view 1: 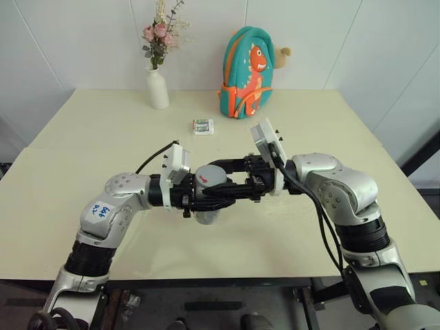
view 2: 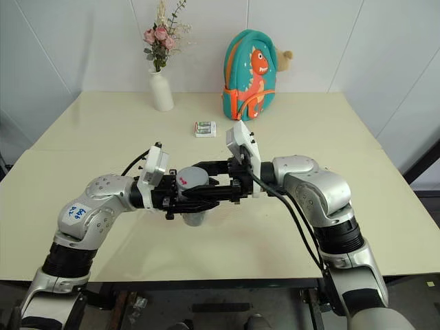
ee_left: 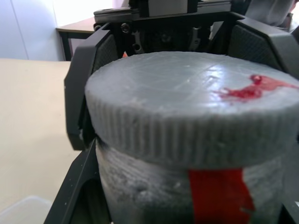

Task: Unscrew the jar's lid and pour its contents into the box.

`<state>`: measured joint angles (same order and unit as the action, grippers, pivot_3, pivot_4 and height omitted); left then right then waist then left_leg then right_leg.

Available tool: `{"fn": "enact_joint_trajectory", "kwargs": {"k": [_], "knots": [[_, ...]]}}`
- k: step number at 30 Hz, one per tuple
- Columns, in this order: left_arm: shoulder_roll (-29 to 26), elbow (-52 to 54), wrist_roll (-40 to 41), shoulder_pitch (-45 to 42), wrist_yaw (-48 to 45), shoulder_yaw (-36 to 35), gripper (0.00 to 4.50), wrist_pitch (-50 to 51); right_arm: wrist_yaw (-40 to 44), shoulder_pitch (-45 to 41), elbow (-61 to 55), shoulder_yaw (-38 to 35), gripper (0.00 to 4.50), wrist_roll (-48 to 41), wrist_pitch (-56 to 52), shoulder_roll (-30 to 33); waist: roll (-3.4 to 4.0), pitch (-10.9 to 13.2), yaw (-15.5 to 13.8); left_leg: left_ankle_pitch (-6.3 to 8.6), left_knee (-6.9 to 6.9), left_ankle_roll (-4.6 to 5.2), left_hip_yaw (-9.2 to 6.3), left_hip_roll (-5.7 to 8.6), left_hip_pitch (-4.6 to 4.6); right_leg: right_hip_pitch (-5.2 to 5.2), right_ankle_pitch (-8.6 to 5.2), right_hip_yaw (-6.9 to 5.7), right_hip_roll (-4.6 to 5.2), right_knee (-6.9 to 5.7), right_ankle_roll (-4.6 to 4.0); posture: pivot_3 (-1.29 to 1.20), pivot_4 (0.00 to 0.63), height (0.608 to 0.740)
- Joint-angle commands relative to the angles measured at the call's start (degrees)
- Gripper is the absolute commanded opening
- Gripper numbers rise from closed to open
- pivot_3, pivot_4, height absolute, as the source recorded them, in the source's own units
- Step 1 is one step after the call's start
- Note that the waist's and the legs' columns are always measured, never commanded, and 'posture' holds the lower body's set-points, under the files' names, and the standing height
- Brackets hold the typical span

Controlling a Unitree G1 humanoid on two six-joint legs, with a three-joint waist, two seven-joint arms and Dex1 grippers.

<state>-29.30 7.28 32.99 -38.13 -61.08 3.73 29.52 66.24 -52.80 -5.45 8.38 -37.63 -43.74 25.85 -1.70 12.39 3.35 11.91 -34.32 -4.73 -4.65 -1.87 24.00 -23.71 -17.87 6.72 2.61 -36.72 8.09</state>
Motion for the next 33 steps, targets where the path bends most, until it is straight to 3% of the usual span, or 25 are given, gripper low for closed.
{"fn": "enact_joint_trajectory", "kwargs": {"k": [1, 11, 17, 33], "knots": [[1.1, -0.9, -0.5, -2.3, 0.7, -0.3, 2.26, -1.1, 8.0, -1.9, -2.0, 2.6, 2.65, -3.1, 0.4, -0.6, 0.00, 0.0, 0.0, 0.00, -0.03, 0.00, -0.01, 0.00, 0.01, 0.00, 0.00, 0.00, 0.00, 0.00, 0.00, 0.00, 0.150, 0.740], [0.3, -0.1, 0.8, -1.3, 1.7, -2.9, 2.26, -0.4, 8.9, -1.9, -2.0, 2.7, 2.65, -2.8, -1.2, 0.3, 0.00, 0.0, 0.0, 0.00, -0.17, 0.00, -0.03, 0.01, 0.01, 0.01, 0.00, 0.00, 0.00, -0.14, 0.00, 0.00, 0.150, 0.740], [0.2, 0.7, 1.4, -1.0, 2.1, -3.7, 2.26, -0.3, 8.7, -1.1, -2.9, 2.1, 4.45, -3.1, -2.1, 0.9, 0.00, 0.0, 0.0, 0.00, -0.26, 0.00, -0.04, 0.01, 0.01, 0.02, 0.00, 0.00, -0.01, -0.20, 0.00, 0.00, 0.150, 0.740], [-2.0, 3.6, 1.7, 2.5, 3.0, -6.9, 2.26, -0.7, 5.0, 0.1, 0.3, -1.7, 4.45, -0.7, 4.0, 0.4, 0.00, 0.0, 0.0, 0.00, -0.28, 0.00, -0.06, 0.01, 0.01, 0.03, 0.01, -0.01, 0.00, -0.20, 0.01, 0.00, 0.150, 0.740]]}}
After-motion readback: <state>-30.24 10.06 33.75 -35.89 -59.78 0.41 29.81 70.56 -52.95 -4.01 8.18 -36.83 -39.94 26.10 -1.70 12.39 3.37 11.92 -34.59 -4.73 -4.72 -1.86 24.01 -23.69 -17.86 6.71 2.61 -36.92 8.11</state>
